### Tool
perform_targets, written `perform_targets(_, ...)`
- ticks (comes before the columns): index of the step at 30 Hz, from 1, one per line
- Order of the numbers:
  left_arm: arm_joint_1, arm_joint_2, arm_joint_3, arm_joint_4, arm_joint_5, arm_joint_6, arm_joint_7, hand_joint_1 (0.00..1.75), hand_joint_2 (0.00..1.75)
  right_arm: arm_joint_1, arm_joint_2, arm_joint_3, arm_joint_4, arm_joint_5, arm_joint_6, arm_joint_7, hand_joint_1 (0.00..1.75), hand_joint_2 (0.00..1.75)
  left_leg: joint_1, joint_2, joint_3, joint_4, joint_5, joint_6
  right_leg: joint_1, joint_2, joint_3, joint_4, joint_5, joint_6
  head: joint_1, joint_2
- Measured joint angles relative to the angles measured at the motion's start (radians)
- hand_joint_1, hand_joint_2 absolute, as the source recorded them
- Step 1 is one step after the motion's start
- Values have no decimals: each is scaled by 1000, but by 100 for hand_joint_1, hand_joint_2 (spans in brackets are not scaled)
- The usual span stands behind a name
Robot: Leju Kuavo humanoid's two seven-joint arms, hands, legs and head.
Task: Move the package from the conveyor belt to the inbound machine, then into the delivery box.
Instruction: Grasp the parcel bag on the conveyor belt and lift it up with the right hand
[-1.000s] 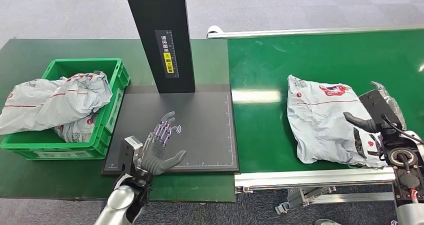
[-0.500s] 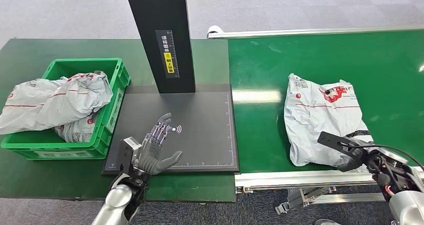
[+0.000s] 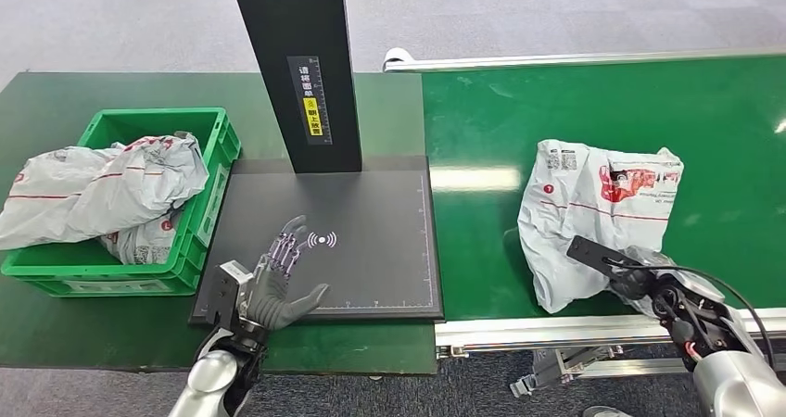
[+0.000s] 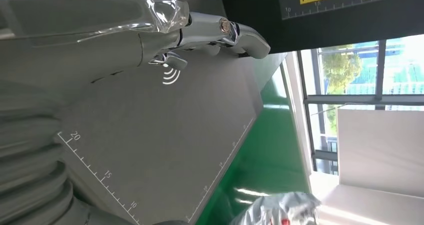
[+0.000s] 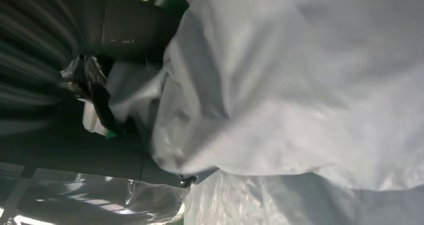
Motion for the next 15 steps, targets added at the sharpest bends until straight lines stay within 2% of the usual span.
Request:
perform_targets(4, 28, 0, 20, -45, 7, 27, 5, 0, 175, 22, 41, -42, -80, -85, -107, -82, 175, 175, 1, 0, 0, 0, 0, 0, 1, 0, 0, 0, 0, 0, 0, 0)
perform_targets(8, 60, -6, 38, -113, -46, 158, -27, 0, 175, 116, 120, -141, -304, -234, -230, -203, 175, 175, 2, -1, 0, 0, 0, -1, 3, -1, -1, 0, -1, -1, 0, 0)
perform_targets(13, 76, -12, 43, -162, -74, 208, -39, 0, 175, 195, 173, -213, -488, -268, -255, -228, 175, 175, 2, -4, -2, 0, 0, -1, 2, -4, -1, 0, -3, -1, 0, 0)
perform_targets(15, 77, -14, 44, -173, -98, 247, -74, 0, 175, 217, 193, -237, -536, -307, -277, -300, 175, 175, 2, -3, -2, 0, 0, -1, 2, -4, -1, 0, -2, -1, 0, 0)
